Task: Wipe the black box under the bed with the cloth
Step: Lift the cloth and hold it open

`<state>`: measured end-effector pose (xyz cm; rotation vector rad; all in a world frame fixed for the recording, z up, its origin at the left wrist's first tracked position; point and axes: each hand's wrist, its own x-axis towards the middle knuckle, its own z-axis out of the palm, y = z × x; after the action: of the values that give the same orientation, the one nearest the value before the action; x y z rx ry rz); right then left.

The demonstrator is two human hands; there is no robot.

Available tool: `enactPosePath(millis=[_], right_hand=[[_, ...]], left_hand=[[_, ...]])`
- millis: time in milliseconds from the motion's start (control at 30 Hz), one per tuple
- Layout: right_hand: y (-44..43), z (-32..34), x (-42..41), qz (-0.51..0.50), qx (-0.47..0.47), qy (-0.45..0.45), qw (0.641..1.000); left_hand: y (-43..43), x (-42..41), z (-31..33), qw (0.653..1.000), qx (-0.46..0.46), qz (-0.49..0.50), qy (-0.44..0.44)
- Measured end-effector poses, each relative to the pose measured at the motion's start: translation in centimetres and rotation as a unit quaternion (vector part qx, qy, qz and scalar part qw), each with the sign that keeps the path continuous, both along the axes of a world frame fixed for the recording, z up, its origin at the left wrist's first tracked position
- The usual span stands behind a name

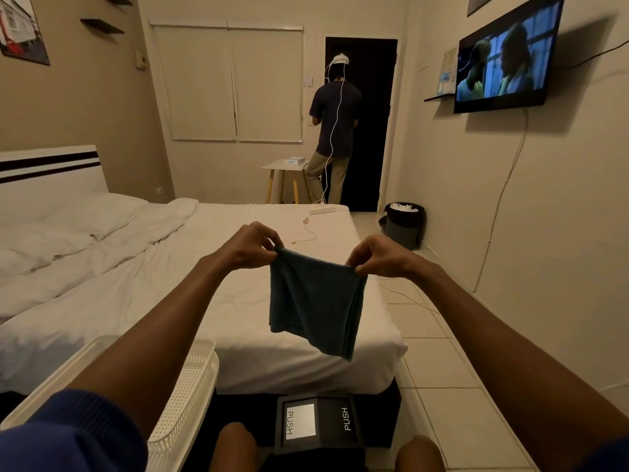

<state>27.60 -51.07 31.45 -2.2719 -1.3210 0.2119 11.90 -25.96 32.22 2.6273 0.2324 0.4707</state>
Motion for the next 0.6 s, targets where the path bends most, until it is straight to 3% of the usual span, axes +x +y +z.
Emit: enactPosePath(millis=[267,467,600], right_hand=[[1.8,2.2,0.3,-0.011,-0.028,-0.073,0.997],[3.5,4.4,0.5,0.006,-0.048,-0.068,0.996],[4.9,4.8,0.6,0.000,-0.069,-0.091,0.993]], left_hand=[[1.1,-0.5,0.7,0.996,0.081,-0.012,0.027],[2.0,-0.9,1.2,0.986,0.162,-0.019,0.041],[2.6,-0.8,2.8,0.985,0.173,-0.009,0.006]])
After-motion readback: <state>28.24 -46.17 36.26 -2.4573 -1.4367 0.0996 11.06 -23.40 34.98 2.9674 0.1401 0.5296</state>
